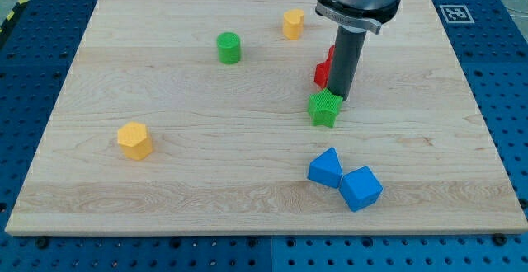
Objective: Move red blocks upwards
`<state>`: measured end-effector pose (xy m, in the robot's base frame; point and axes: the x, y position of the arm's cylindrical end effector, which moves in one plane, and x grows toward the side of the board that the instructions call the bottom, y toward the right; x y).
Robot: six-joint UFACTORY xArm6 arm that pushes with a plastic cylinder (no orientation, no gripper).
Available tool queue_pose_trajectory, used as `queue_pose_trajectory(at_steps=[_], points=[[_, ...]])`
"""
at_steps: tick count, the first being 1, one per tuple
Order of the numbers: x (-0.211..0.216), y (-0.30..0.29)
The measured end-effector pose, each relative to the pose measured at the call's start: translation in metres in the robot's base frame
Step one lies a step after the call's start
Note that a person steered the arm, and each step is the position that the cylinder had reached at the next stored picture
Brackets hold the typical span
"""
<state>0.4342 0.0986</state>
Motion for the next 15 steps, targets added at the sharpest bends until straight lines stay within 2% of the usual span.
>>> queue_pose_trajectory(at_steps=[1, 7, 12, 15], points=[[-0.015, 0.000], [-0.026, -0.008], [-0.054, -0.024], [-0.074, -0.001]])
